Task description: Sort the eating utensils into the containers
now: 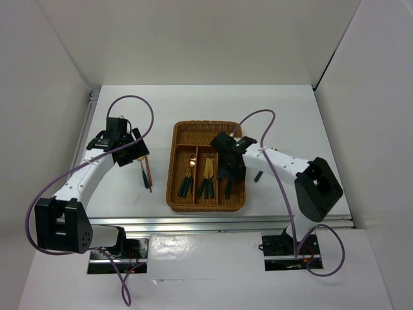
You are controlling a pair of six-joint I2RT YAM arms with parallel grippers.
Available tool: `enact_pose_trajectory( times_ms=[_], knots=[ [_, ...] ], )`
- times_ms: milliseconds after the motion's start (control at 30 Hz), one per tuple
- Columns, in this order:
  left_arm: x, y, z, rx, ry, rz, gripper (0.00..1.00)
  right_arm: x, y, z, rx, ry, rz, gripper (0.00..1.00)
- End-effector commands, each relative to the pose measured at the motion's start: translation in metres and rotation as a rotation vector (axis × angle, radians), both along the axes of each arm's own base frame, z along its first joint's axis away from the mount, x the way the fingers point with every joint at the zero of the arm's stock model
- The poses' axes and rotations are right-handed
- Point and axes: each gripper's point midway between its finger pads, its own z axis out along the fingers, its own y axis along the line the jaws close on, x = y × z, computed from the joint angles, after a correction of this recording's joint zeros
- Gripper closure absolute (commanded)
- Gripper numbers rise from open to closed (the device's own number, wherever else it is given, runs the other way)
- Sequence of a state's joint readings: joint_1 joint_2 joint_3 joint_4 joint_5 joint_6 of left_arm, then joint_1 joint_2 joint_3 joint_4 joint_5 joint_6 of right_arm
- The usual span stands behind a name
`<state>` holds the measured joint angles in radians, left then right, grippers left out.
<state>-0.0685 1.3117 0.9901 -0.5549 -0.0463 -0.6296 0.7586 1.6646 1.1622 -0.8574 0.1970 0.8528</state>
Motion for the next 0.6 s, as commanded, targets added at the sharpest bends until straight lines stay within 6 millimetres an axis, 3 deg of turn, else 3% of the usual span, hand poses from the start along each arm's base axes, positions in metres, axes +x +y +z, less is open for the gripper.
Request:
enact_pose_trajectory(
  times_ms=[0, 100, 200, 367, 433, 567],
  knots=[
    [0.005, 0.002, 0.015, 0.005, -0.047, -0.008, 0.18, 0.037, -0.002, 0.059, 0.125, -0.155, 0.003, 0.37],
    [0.005, 0.002, 0.015, 0.005, -0.047, -0.008, 0.18, 0.059, -0.023, 0.088, 0.193, -0.231, -0.039, 0.37],
    [0.007, 0.002, 0.016, 0.005, -0.056, -0.008, 0.18, 0.076, -0.057, 0.101, 0.179, -0.297, -0.108, 0.37],
    [0.008, 0.005, 0.007, 0.007, -0.027, 0.001, 0.18, 0.076, -0.118, 0.072, 0.080, -0.249, -0.272, 0.39],
    [0.010, 0.004, 0.005, 0.007, -0.025, 0.001, 0.18, 0.068, -0.125, 0.045, 0.076, -0.182, -0.290, 0.41],
    [0.012, 0.004, 0.005, 0.007, -0.025, 0.001, 0.18, 0.064, -0.128, 0.013, 0.068, -0.113, -0.303, 0.43]
  ],
)
